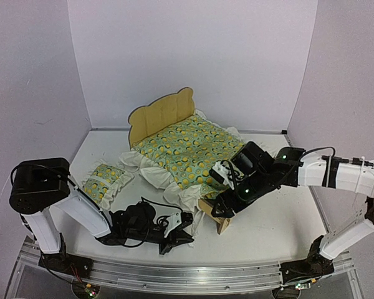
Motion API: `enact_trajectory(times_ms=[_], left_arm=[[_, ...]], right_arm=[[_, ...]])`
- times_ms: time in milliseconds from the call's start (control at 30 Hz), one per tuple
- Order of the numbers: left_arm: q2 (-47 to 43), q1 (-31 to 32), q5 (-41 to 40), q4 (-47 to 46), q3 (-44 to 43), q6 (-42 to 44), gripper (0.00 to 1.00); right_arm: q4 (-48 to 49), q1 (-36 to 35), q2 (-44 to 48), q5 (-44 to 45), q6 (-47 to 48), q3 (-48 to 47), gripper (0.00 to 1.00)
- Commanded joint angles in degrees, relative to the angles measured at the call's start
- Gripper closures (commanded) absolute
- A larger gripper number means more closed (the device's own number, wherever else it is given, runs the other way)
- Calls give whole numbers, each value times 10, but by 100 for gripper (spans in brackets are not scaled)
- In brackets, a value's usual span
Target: Set up the pet bed
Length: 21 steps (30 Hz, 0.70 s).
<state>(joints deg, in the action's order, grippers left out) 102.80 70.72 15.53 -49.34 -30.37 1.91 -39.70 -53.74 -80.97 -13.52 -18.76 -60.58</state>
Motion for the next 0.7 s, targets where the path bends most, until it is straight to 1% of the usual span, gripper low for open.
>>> enact_trajectory(times_ms=[0,33,100,167,200,267,300,367,467,533,600,667], left_arm=[[-22,-5,46,3,-14,-14,100],[-24,-6,46,3,-14,-14,100],[-32,-10,47,3,-11,-14,100],[-42,-20,39,2,-6,-39,100],[-47,-26,41,3,-4,-44,100],[-51,-42,42,3,-3,-56,100],[-53,-49,44,3,-1,-60,100],[-60,-61,42,5,4,-67,100],[-70,-71,40,14,10,-66,100],[-74,-73,39,30,7,-62,100],[-75,-73,48,46,0,-61,100],[-69,-73,68,56,-13,-66,100]], right_arm=[[91,-46,16,-2,64,51,28],[124,-58,23,9,71,70,28],[158,-75,32,27,87,91,30],[213,-103,54,80,103,133,30],[274,-108,66,91,101,165,29],[353,-115,74,97,69,212,30],[374,-124,69,111,52,221,32],[403,-161,51,156,34,222,33],[399,-180,2,227,-14,201,32],[397,-181,-18,253,-36,194,35],[397,-182,-2,280,-53,198,36],[381,-182,29,275,-36,195,31]])
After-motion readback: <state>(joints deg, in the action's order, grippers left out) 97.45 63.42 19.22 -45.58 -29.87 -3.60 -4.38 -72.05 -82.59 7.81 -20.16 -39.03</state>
